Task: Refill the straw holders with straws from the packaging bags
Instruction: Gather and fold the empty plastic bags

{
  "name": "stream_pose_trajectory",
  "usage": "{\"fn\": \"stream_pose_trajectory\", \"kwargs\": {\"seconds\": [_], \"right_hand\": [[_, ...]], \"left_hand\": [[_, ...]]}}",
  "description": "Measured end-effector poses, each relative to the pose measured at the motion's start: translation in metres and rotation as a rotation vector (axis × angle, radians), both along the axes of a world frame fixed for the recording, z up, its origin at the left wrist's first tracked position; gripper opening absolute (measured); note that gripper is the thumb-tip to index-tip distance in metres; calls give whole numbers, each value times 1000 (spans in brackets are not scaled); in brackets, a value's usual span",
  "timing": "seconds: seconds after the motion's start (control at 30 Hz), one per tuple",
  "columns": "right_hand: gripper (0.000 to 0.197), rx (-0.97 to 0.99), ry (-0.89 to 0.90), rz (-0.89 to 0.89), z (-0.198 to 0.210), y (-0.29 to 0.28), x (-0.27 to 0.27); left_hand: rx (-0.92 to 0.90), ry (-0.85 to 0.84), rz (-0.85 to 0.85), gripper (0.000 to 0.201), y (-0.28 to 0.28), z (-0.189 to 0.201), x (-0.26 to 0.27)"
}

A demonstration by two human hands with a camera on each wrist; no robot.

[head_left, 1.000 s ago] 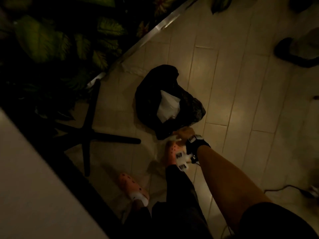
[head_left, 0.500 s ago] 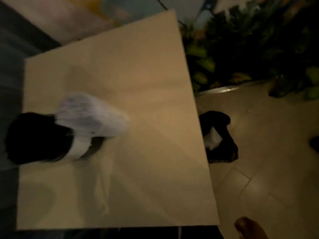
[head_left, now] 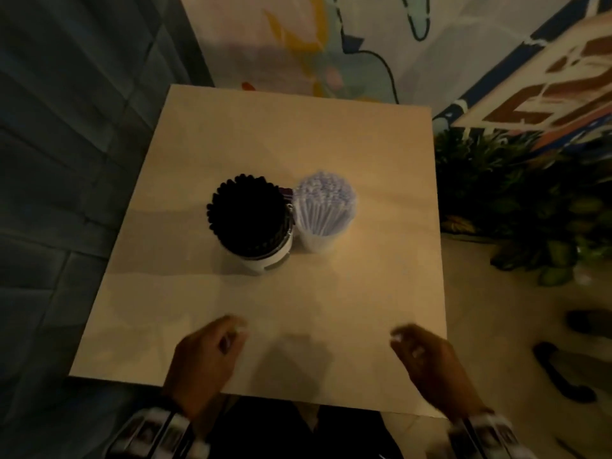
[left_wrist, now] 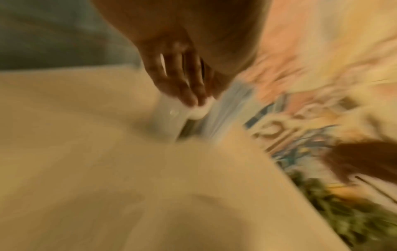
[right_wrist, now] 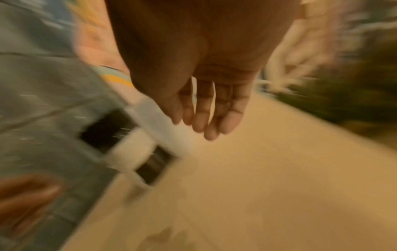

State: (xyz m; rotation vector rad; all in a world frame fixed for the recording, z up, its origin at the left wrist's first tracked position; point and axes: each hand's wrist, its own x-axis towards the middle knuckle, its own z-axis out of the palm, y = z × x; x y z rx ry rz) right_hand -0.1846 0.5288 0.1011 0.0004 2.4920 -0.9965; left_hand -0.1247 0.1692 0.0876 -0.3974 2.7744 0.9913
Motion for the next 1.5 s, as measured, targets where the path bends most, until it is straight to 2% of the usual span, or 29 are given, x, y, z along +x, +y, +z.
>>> {"fn": "stream_pose_trajectory", "kwargs": {"seconds": [0.03, 0.13, 0.2, 0.27, 0.4, 0.5, 0.63, 0.87, 1.2, 1.3, 1.5], "right_hand": [[14, -14, 31, 38, 3, -20, -21], [41, 41, 250, 175, 6, -77, -71], [54, 94, 309, 229, 1, -99, -94], [58, 155, 319, 249, -3, -117, -111], [39, 193, 302, 237, -22, -133, -128], [21, 116, 389, 151, -34, -140, -137], [11, 92, 512, 117, -43, -152, -161], [12, 67, 557, 166, -51, -199, -210], [20, 0, 542, 165, -59, -326, -317], [19, -8, 540, 135, -63, -364, -355], [20, 16, 549, 121, -65, -406, -418]], "left_hand": [[-38, 72, -18, 25, 3, 6, -18], [-90, 212, -26, 33, 9, 9, -59], [-119, 277, -15, 40, 10, 5, -79], [-145, 291, 5, 39, 9, -6, -89], [-173, 256, 28, 30, 6, -23, -101], [-188, 258, 26, 36, -6, -31, -108], [-204, 280, 39, 47, -39, -34, -119], [-159, 288, 142, 31, -125, -40, -172], [-134, 308, 155, 17, -216, -43, -307], [-93, 267, 188, 16, -239, -42, -349], [-116, 221, 231, 13, -273, -48, -423]]}}
